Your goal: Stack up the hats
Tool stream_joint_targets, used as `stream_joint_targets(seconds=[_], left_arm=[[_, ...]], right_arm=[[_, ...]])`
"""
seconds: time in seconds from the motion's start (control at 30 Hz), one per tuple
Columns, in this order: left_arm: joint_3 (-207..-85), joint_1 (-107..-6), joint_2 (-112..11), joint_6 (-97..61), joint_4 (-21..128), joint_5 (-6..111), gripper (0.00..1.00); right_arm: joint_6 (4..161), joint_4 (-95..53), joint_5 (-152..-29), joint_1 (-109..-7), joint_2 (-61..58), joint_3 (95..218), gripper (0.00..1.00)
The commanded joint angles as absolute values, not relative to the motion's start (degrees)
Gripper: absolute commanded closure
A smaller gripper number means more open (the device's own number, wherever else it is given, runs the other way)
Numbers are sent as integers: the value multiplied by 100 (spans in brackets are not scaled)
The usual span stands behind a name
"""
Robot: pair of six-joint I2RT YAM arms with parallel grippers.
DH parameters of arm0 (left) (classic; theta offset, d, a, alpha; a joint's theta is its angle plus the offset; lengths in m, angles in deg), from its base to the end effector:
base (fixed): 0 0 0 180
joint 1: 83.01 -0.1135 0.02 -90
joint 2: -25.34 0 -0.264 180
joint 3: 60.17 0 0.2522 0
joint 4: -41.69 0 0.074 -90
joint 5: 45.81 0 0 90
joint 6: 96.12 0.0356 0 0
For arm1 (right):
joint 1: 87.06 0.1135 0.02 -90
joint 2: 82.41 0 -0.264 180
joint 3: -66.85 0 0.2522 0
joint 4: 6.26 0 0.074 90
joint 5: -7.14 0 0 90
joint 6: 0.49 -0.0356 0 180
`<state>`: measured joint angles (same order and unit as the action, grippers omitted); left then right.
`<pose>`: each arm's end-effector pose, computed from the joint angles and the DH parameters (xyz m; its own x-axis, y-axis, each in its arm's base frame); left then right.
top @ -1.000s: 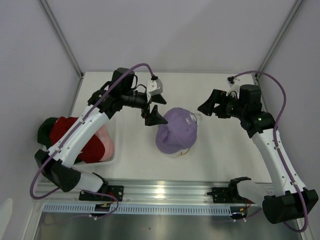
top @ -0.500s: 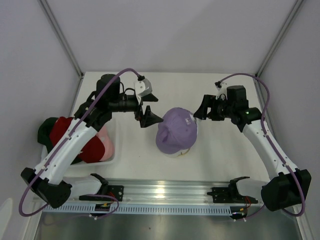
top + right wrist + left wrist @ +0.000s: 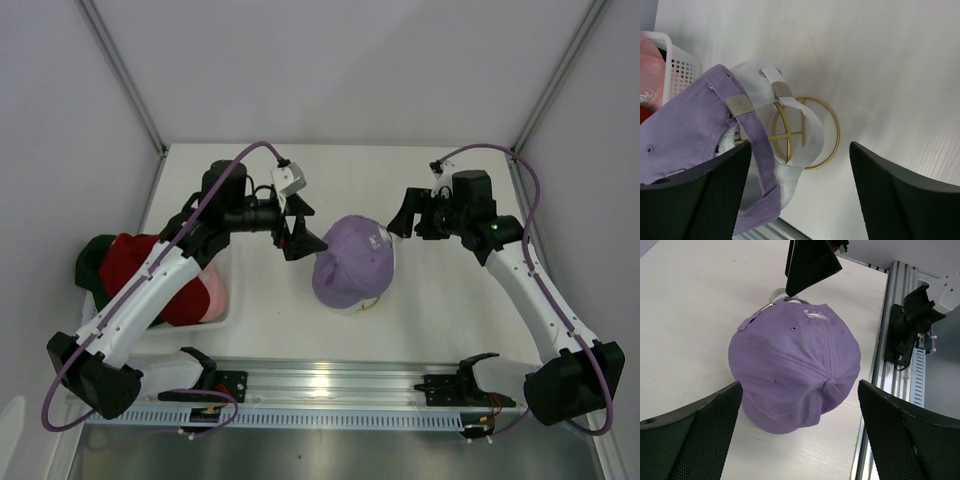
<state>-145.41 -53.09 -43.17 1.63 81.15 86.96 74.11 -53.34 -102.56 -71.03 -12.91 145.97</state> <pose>0.2108 -0.1492 0.3931 -0.2093 0.2346 -0.9493 0.9459 0.2949 -0.1356 0.2481 0.0838 0.3375 -0.7009 0.0587 -0.7108 -0.3434 0.8457 0.4085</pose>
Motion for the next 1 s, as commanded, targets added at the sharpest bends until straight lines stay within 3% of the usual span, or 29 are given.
stream_joint_targets(seconds=[0.0,0.63,0.73,0.83,0.97], left_arm=[[-14486,-5347,-4189,-93,7725,8797,1],[-14301,-5365,-4067,-40,7795,8638,0],[-14266,-5365,-4031,-67,7795,8577,0],[-14213,-5365,-4005,-198,7778,8454,1],[-14029,-5365,-3917,-1056,7559,7945,0]], right_arm=[[7430,-5202,-10314,-7071,-1508,14855,18],[7623,-5087,-10027,-6887,-1008,14389,27],[7562,-5087,-9711,-6843,-920,14372,36],[7404,-5096,-9324,-6851,-815,14363,59],[7097,-5000,-9287,-6843,-578,14258,75]])
